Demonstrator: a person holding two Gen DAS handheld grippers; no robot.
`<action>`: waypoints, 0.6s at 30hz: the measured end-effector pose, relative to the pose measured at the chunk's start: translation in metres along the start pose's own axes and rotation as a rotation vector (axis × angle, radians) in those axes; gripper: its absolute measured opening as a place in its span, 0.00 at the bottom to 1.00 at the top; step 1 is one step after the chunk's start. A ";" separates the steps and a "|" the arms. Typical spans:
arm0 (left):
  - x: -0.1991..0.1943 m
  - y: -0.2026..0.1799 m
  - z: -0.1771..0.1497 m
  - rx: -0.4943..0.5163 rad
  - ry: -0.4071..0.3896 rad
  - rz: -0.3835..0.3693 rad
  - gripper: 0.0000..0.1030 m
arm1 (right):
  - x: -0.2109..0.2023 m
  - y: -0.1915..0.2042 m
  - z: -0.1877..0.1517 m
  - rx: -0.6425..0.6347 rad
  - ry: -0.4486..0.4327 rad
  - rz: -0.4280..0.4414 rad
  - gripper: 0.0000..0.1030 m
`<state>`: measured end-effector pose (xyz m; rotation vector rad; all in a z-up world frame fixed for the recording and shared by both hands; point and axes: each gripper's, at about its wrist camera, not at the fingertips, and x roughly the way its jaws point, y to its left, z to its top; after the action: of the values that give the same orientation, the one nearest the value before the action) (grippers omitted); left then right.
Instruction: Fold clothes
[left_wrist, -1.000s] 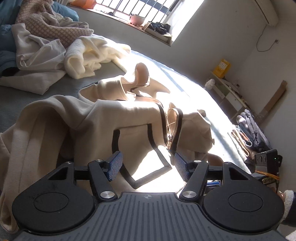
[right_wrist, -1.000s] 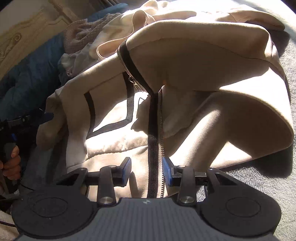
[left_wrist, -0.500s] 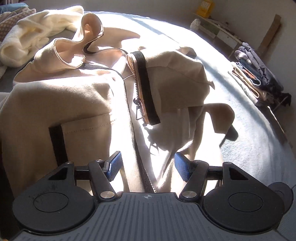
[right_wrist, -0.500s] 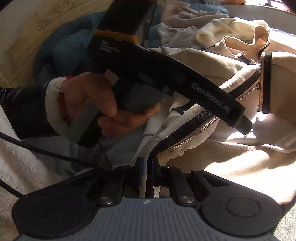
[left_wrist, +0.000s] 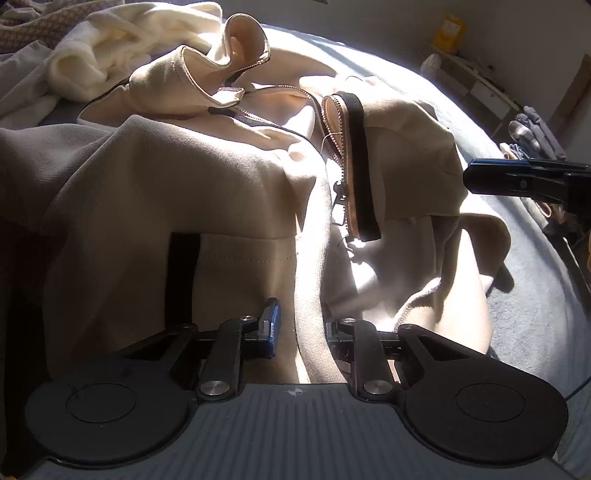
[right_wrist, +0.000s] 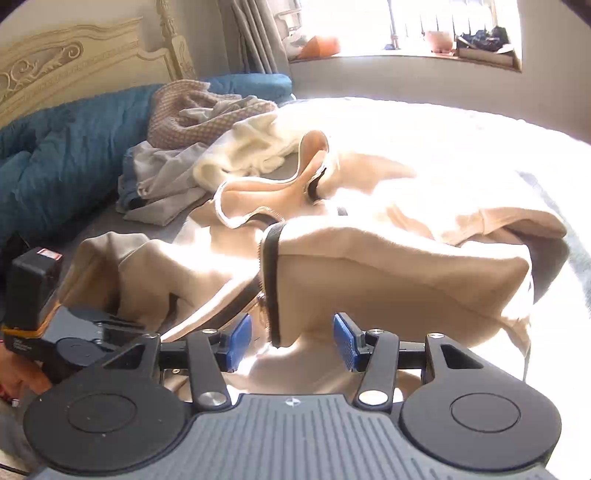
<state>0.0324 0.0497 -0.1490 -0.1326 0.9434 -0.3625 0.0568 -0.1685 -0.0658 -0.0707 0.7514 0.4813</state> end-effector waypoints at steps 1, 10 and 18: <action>-0.005 0.002 -0.001 -0.002 -0.021 0.025 0.06 | 0.005 0.004 0.005 -0.058 -0.024 -0.035 0.58; -0.103 0.059 -0.017 -0.084 -0.214 0.293 0.05 | 0.089 0.054 0.015 -0.593 0.029 -0.141 0.92; -0.155 0.112 -0.032 -0.257 -0.251 0.449 0.05 | 0.026 -0.036 0.023 -0.198 -0.081 -0.332 0.16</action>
<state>-0.0487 0.2111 -0.0792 -0.1907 0.7411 0.1887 0.1038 -0.1849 -0.0699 -0.3529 0.5958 0.2381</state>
